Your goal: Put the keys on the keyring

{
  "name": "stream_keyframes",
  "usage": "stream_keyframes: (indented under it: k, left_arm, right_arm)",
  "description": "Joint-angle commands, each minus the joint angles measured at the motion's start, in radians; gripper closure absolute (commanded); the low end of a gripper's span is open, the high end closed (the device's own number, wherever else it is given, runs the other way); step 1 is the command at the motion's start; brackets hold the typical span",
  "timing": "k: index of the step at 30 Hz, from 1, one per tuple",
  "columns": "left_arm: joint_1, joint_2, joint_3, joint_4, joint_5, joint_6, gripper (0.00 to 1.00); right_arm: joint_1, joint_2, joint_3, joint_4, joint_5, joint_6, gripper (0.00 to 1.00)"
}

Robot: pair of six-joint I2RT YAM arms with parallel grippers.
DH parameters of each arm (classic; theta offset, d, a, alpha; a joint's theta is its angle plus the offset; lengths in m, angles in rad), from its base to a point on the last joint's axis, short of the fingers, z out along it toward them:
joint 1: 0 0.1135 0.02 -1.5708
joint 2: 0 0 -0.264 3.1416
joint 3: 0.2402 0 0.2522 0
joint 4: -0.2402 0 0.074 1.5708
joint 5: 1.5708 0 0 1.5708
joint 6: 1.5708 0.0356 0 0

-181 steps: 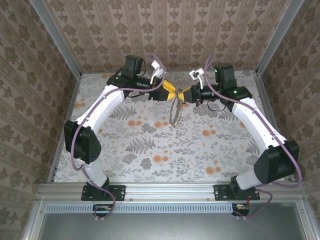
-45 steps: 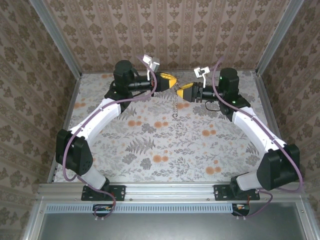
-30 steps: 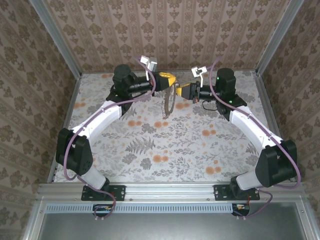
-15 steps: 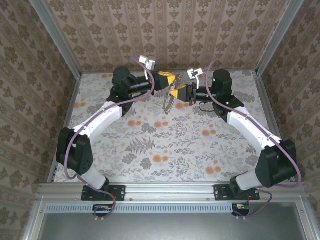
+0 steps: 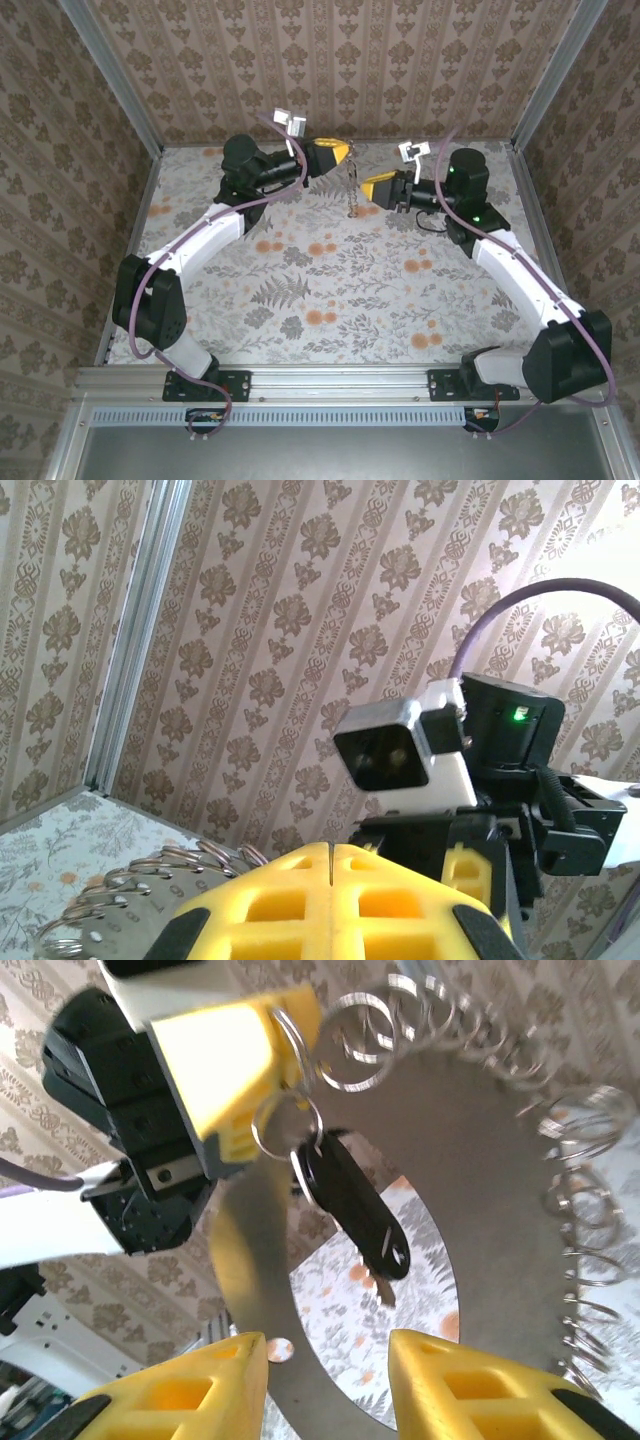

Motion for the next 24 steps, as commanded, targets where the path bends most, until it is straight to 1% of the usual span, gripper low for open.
stream_keyframes:
  k: [1, 5, 7, 17, 20, 24]
  left_arm:
    - [0.0, 0.008, -0.011, 0.102, -0.023, -0.051, 1.0]
    - [0.001, 0.015, -0.027, 0.158, -0.037, -0.097, 1.0]
    - [0.0, 0.021, -0.033, 0.179, -0.046, -0.116, 1.0]
    - [0.0, 0.034, -0.046, 0.242, -0.06, -0.173, 1.0]
    - [0.0, 0.035, -0.046, 0.244, -0.062, -0.176, 1.0]
    - [0.0, 0.041, -0.042, 0.251, -0.062, -0.183, 1.0]
  right_arm:
    - [-0.001, -0.038, 0.001, 0.062, 0.079, 0.052, 0.62]
    - [-0.001, -0.012, 0.017, 0.178, 0.171, 0.159, 0.62]
    - [-0.001, 0.013, 0.026, 0.251, 0.183, 0.216, 0.62]
    - [0.001, 0.167, 0.069, 0.583, 0.144, 0.461, 0.63]
    - [0.007, 0.188, 0.077, 0.628, 0.136, 0.492, 0.63]
    - [0.022, 0.204, 0.087, 0.646, 0.121, 0.499, 0.64]
